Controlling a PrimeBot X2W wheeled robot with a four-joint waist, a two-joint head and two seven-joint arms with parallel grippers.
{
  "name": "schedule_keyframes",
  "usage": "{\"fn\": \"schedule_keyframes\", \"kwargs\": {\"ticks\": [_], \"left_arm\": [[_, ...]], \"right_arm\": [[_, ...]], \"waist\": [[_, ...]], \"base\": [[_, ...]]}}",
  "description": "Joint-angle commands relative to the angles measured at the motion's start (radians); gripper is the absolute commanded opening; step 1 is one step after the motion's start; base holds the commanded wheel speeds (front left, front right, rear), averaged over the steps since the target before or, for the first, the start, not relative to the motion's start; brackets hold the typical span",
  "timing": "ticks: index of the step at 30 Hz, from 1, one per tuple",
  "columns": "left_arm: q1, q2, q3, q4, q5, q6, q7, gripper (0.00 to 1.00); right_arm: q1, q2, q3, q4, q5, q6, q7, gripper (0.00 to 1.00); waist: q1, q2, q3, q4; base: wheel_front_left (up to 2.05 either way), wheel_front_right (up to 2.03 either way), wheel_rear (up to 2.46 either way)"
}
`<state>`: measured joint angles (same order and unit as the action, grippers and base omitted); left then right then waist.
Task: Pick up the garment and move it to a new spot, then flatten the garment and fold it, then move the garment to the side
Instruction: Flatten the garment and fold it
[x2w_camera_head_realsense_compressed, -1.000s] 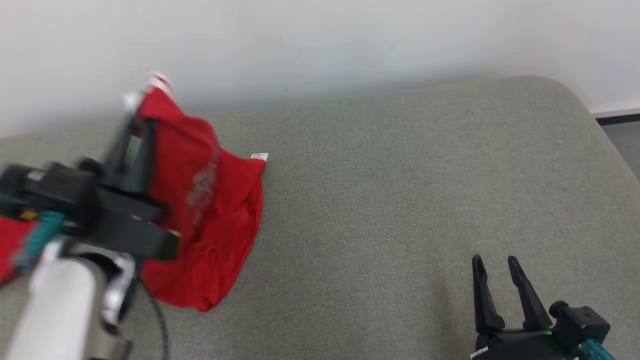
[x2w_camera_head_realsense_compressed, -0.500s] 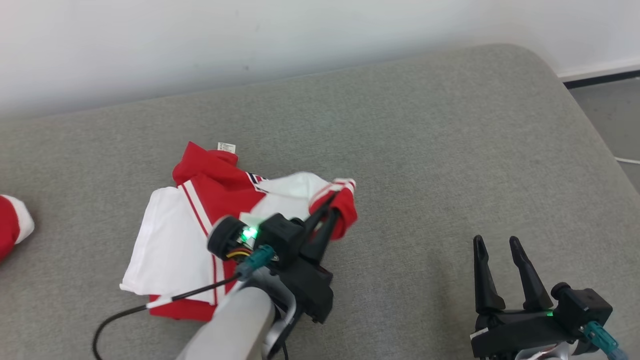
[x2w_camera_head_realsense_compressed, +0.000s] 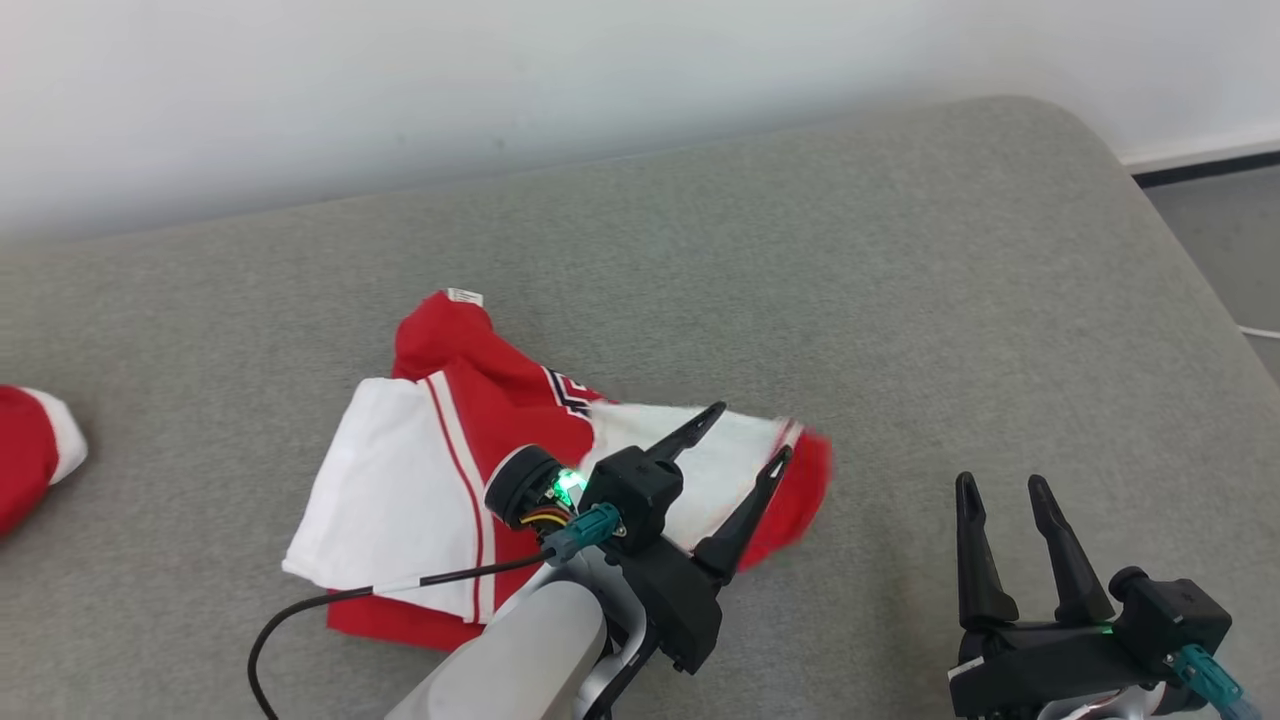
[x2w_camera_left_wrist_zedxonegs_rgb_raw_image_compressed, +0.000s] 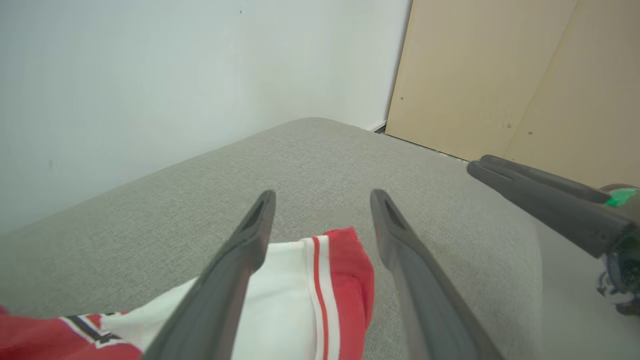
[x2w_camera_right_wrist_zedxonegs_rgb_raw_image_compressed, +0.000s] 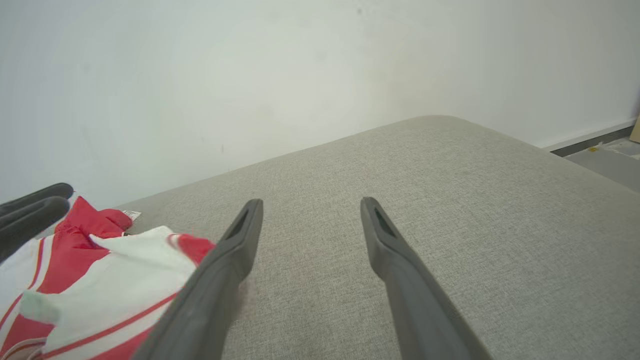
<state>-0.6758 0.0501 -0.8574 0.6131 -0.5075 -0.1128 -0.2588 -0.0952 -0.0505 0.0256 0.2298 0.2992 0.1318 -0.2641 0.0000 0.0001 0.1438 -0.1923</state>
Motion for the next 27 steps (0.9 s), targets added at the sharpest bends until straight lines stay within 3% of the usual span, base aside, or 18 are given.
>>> {"fn": "schedule_keyframes", "kwargs": {"ticks": [1,5,19,27], "left_arm": [[-0.006,0.001,0.003,-0.006,-0.012,0.012,-0.005,1.00],[0.004,0.003,0.049,-0.042,-0.011,0.045,-0.006,1.00],[0.336,0.219,0.458,-0.398,0.113,0.164,-0.007,1.00],[0.545,0.215,0.670,-0.524,0.164,0.162,-0.007,1.00]], "right_arm": [[0.017,0.000,-0.002,0.000,-0.003,-0.002,0.000,1.00],[0.029,0.000,-0.004,-0.002,-0.007,-0.002,-0.001,1.00],[0.073,0.000,-0.011,-0.006,-0.030,-0.002,-0.001,1.00],[0.083,-0.001,-0.009,-0.007,-0.036,-0.002,-0.001,1.00]], "waist": [[0.0000,-0.0001,-0.022,0.029],[0.0000,-0.0001,-0.045,0.067],[0.0000,-0.0001,-0.104,0.151],[0.0000,-0.0001,-0.113,0.178]], "base": [[0.00,0.00,0.00],[0.00,0.00,0.00],[0.00,0.00,0.00],[0.00,0.00,0.00]]}}
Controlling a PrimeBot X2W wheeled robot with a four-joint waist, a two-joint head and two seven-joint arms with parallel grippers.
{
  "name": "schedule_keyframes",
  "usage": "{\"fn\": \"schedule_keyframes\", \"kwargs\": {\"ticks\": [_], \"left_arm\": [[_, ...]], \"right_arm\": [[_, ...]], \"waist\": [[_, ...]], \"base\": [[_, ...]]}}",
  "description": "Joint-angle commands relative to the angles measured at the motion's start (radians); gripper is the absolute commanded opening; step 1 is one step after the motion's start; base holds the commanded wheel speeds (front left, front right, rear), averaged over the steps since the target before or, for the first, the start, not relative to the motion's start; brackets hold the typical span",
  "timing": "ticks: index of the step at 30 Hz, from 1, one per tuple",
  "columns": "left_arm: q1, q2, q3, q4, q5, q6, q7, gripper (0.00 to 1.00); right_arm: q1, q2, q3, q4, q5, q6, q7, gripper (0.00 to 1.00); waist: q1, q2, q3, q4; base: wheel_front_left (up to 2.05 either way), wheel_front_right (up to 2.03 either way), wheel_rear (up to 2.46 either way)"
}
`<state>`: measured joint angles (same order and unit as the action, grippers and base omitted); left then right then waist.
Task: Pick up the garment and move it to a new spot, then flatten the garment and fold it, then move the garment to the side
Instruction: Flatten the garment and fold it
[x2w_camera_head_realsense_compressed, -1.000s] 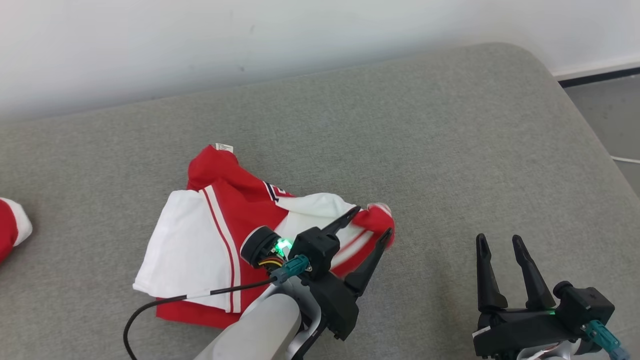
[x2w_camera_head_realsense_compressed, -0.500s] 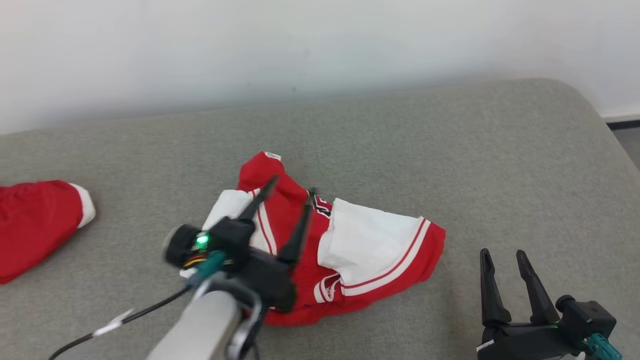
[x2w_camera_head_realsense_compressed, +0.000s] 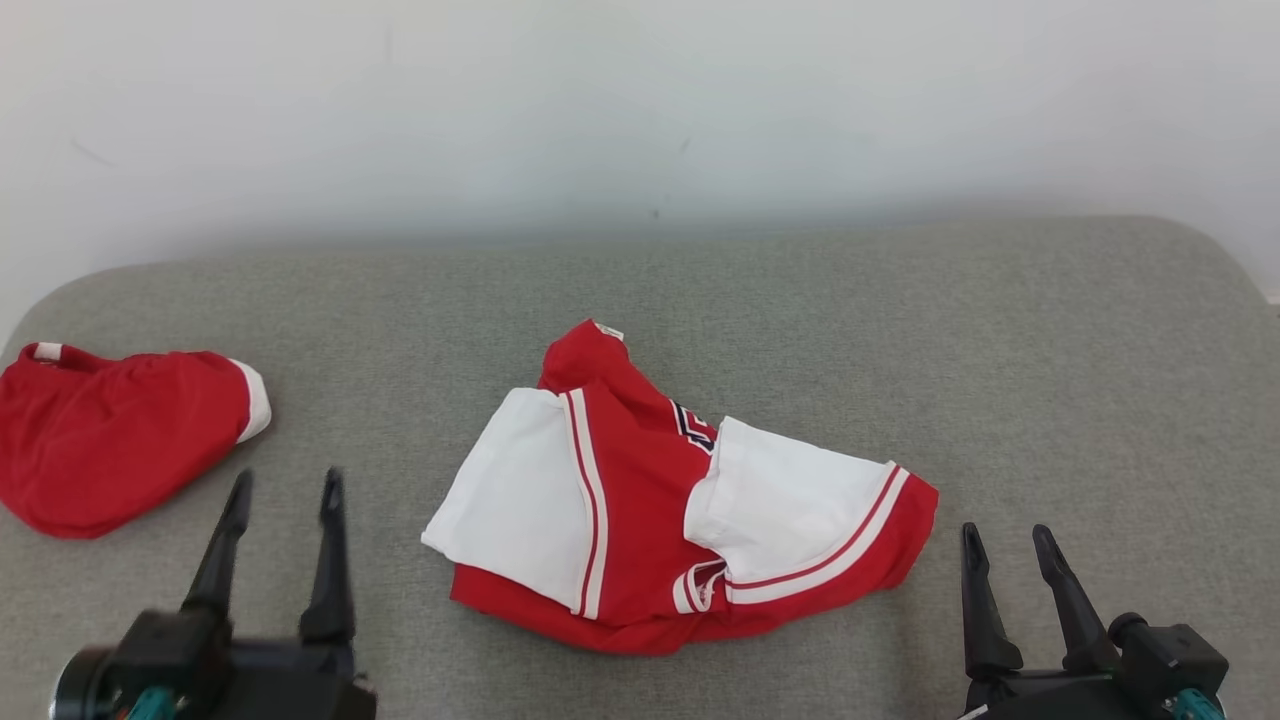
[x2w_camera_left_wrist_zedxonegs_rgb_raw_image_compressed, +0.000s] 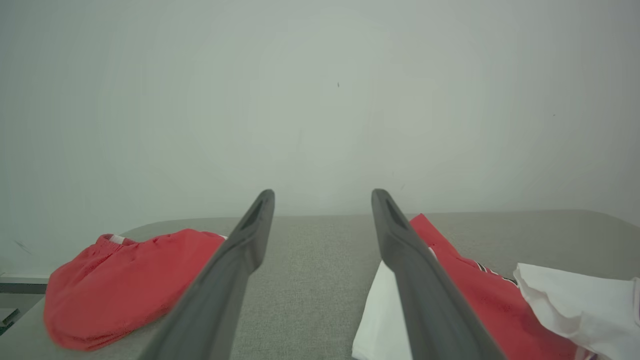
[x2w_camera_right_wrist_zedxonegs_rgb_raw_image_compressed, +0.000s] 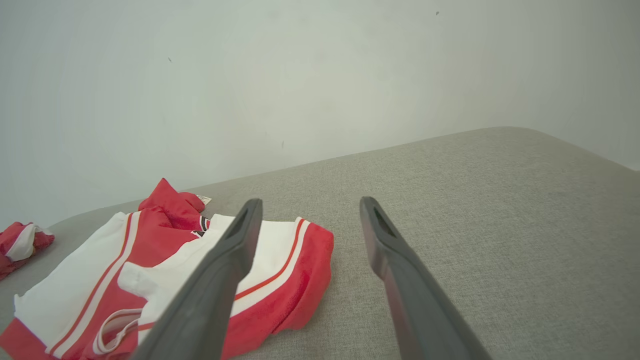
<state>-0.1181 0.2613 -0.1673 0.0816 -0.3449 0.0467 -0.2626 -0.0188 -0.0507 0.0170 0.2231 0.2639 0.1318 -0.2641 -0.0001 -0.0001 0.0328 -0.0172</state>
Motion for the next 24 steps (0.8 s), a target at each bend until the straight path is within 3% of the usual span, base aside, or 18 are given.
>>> {"fn": "schedule_keyframes", "kwargs": {"ticks": [1,5,14,24], "left_arm": [[0.015,-0.004,0.004,-0.004,0.009,-0.004,-0.003,1.00],[0.111,-0.047,0.070,-0.033,0.045,-0.016,-0.003,1.00],[0.150,-0.123,0.129,0.005,0.095,-0.109,-0.003,1.00],[0.112,-0.164,0.152,0.039,0.137,-0.152,-0.003,1.00]], "right_arm": [[0.009,-0.001,0.000,0.000,0.000,-0.002,-0.001,1.00],[0.017,-0.009,0.005,0.003,-0.002,-0.002,-0.001,1.00],[0.008,-0.028,0.042,0.024,0.006,-0.002,-0.001,1.00],[-0.126,-0.101,0.242,0.111,0.013,-0.002,0.021,1.00]], "waist": [[0.0001,0.0001,-0.002,0.006],[0.0001,0.0001,-0.008,0.021],[0.0001,0.0001,-0.021,0.049],[0.0001,0.0001,-0.010,0.089]], "base": [[0.00,0.00,0.00],[0.00,0.00,0.00],[0.00,0.00,0.00],[0.00,0.00,0.00]]}}
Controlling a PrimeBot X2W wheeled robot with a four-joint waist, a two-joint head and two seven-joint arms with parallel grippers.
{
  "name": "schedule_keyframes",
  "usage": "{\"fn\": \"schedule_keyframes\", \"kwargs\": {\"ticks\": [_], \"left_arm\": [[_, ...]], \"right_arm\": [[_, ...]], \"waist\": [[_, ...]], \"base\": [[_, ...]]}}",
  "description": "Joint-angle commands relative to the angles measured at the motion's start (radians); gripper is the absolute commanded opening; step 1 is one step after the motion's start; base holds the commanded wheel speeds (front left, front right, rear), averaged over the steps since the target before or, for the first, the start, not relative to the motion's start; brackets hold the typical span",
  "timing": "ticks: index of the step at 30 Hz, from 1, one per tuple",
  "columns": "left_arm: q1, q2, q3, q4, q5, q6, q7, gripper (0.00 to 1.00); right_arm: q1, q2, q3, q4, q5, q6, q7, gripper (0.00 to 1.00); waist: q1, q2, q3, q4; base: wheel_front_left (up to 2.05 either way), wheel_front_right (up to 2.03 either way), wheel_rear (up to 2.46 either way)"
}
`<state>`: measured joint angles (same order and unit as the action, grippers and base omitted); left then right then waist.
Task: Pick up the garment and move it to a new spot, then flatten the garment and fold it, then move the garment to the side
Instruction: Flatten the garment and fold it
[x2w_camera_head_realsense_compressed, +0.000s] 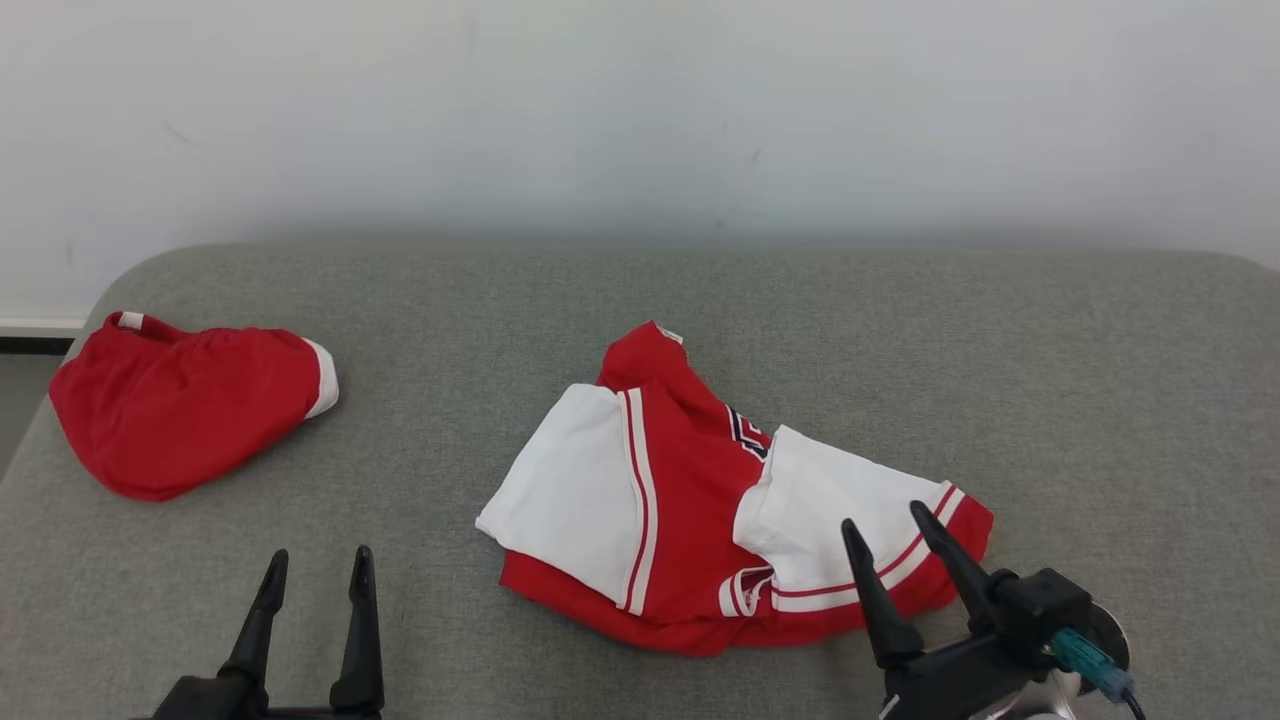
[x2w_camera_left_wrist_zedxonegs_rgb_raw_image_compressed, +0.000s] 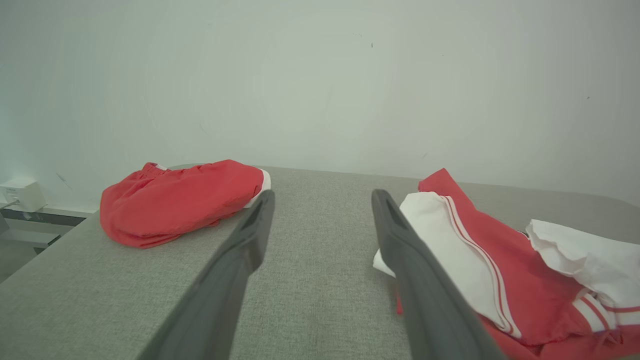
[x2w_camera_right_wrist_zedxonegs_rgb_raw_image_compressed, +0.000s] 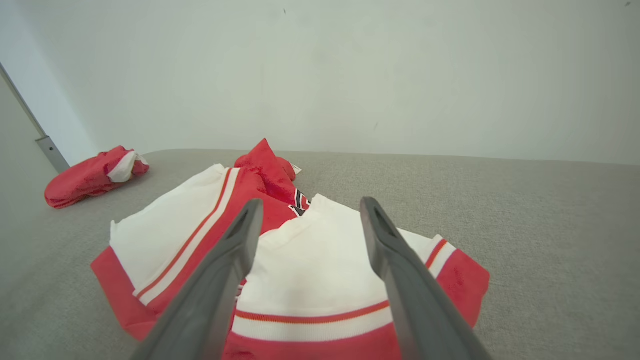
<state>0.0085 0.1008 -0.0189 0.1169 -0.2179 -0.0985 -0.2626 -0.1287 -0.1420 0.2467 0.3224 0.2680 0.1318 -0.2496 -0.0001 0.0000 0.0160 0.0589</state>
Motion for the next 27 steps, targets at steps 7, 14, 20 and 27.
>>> {"fn": "schedule_keyframes", "kwargs": {"ticks": [7,14,20,27], "left_arm": [[-0.028,-0.024,0.000,0.028,0.020,-0.020,-0.003,1.00],[-0.042,-0.037,0.007,0.042,0.023,-0.027,-0.003,1.00],[-0.048,-0.042,0.010,0.047,0.025,-0.030,-0.003,1.00],[-0.028,-0.047,0.030,0.050,0.026,-0.033,-0.003,1.00]], "right_arm": [[-0.134,-0.042,0.151,0.146,-0.002,-0.002,0.084,1.00],[-0.223,-0.059,0.211,0.301,-0.064,-0.002,0.123,1.00],[-0.281,-0.038,0.231,0.396,-0.055,-0.002,0.133,0.00],[-0.333,-0.048,0.107,0.388,-0.034,-0.002,0.002,0.00]], "waist": [[0.0001,0.0000,0.025,0.071],[0.0001,0.0000,0.044,0.115],[0.0001,0.0000,0.048,0.126],[0.0001,0.0000,0.044,0.091]], "base": [[0.00,0.00,0.00],[0.00,0.00,0.00],[0.00,0.00,0.00],[0.00,0.00,0.00]]}}
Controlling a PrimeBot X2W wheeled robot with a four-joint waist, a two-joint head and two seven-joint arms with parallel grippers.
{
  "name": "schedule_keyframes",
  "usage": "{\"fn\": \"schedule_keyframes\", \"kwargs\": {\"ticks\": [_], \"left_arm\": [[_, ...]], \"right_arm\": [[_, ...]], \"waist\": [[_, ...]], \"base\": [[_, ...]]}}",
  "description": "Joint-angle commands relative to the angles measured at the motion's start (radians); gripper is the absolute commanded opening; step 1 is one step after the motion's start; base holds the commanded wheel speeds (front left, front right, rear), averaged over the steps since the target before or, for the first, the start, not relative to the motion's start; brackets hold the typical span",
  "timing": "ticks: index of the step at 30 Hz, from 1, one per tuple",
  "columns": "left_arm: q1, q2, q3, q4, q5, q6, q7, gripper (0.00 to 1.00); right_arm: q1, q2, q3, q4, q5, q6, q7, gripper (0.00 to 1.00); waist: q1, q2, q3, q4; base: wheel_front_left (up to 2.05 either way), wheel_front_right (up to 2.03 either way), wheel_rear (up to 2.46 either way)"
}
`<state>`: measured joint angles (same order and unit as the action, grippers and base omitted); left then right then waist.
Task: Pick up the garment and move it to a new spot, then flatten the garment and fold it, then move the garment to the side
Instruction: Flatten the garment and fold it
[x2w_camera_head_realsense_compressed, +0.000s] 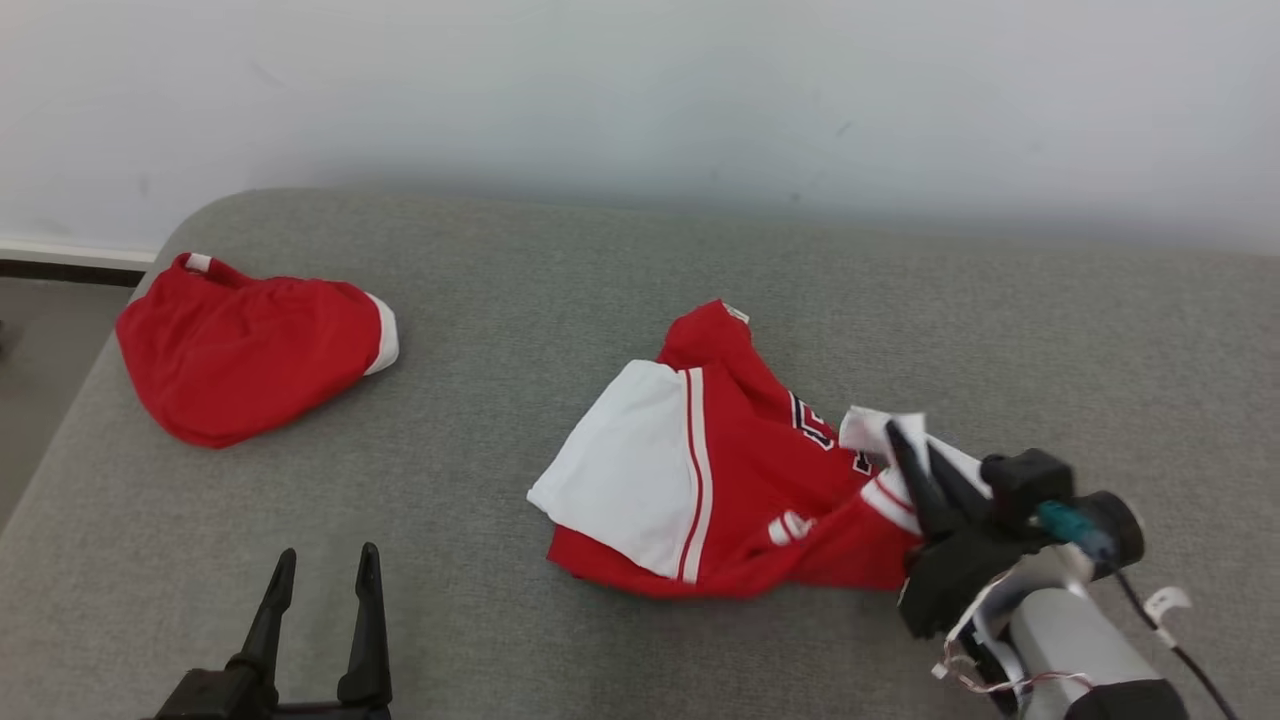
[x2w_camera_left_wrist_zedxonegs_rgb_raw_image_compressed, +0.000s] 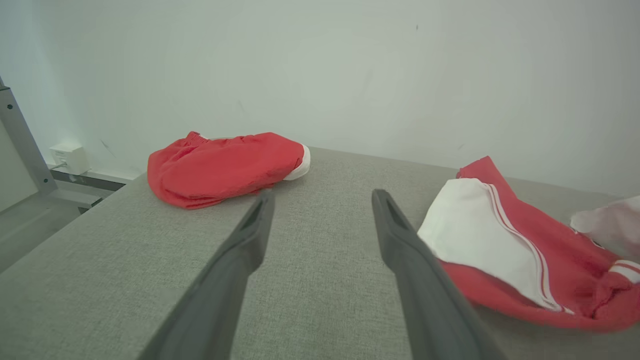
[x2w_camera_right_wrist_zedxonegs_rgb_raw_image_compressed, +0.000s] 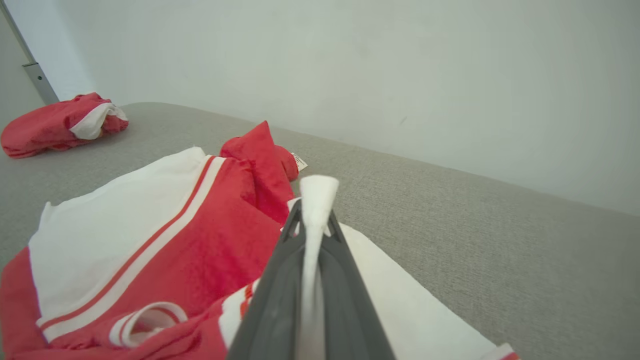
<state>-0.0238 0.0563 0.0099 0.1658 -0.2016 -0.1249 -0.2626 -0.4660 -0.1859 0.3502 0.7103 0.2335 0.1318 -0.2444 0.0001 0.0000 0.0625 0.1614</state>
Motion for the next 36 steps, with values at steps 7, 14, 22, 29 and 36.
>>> {"fn": "schedule_keyframes", "kwargs": {"ticks": [7,14,22,29,36], "left_arm": [[0.015,-0.005,0.006,0.003,0.002,-0.004,-0.003,1.00],[0.012,-0.006,-0.007,0.009,-0.010,-0.002,-0.003,1.00],[0.009,-0.006,-0.007,0.025,-0.020,-0.001,-0.003,1.00],[0.018,-0.006,-0.008,0.030,-0.018,-0.002,-0.003,1.00],[0.027,-0.006,-0.003,0.030,-0.008,-0.003,-0.003,1.00]], "right_arm": [[0.126,-0.009,-0.148,-0.214,0.040,-0.002,-0.021,0.00],[0.399,0.061,-0.373,-0.472,0.088,-0.002,-0.020,0.00],[0.548,0.121,-0.493,-0.491,0.139,-0.002,-0.020,1.00],[0.568,0.130,-0.520,-0.587,0.084,-0.002,-0.020,1.00],[0.552,0.072,-0.374,-0.615,0.004,-0.002,-0.020,1.00]], "waist": [[-0.0001,0.0000,-0.006,-0.076],[-0.0001,0.0000,-0.001,-0.126],[-0.0001,0.0000,0.001,-0.153],[-0.0001,0.0000,-0.017,-0.163],[-0.0001,0.0000,-0.045,-0.153]], "base": [[0.00,0.00,0.00],[0.00,0.00,0.00],[0.00,0.00,0.00],[0.00,0.00,0.00],[0.00,0.00,0.00]]}}
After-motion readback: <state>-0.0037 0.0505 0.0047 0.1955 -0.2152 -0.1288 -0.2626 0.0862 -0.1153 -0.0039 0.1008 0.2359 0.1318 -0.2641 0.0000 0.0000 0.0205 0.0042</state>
